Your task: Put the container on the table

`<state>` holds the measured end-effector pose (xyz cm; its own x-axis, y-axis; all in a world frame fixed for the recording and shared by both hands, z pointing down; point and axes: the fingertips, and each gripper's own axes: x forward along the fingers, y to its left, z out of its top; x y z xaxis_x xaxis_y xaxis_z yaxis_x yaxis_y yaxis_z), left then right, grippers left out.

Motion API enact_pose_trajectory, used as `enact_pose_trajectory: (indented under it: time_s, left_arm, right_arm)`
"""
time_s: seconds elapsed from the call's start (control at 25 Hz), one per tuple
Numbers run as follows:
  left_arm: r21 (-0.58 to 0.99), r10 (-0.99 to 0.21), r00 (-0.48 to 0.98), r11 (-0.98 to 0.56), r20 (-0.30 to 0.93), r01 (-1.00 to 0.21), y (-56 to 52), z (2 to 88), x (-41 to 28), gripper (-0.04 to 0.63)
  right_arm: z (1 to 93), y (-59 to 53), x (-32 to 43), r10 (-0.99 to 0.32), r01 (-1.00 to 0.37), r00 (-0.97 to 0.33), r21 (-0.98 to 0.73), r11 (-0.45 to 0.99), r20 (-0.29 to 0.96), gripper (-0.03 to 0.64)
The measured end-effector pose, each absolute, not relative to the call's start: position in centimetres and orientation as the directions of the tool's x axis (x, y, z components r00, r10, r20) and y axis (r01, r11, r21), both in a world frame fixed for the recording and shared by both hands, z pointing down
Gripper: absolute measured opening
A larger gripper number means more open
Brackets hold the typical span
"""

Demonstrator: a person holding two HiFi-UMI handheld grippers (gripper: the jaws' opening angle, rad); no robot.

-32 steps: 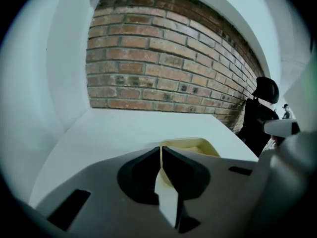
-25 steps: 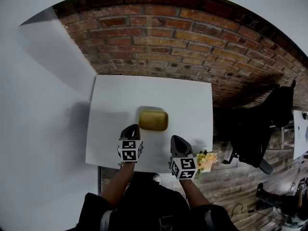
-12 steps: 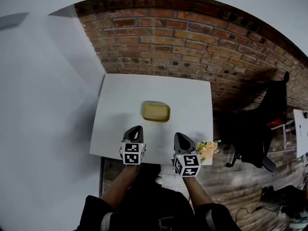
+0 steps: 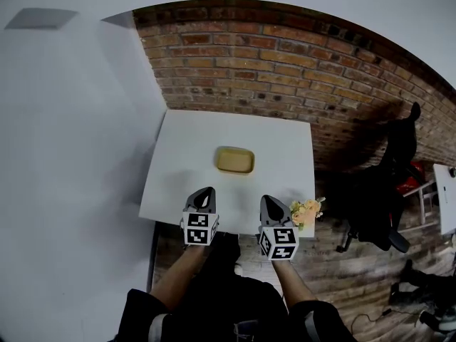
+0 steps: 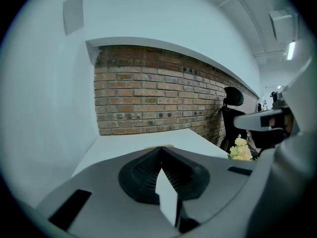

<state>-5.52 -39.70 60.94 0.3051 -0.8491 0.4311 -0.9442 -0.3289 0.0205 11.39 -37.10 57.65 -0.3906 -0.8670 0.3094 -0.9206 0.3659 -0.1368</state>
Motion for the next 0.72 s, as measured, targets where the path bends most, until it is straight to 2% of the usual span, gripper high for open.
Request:
enact_pose_trajectory:
  time_s: [0.72]
  left_arm:
    - [0.017,-0.853,0.315,-0.339,0.417,-0.941,-36.8,60.5,-5.9,0.015]
  right_arm:
    - [58.1,-34.1,10.6,-0.867,-0.92,-0.391,-0.142,0.364,0.309,0.023]
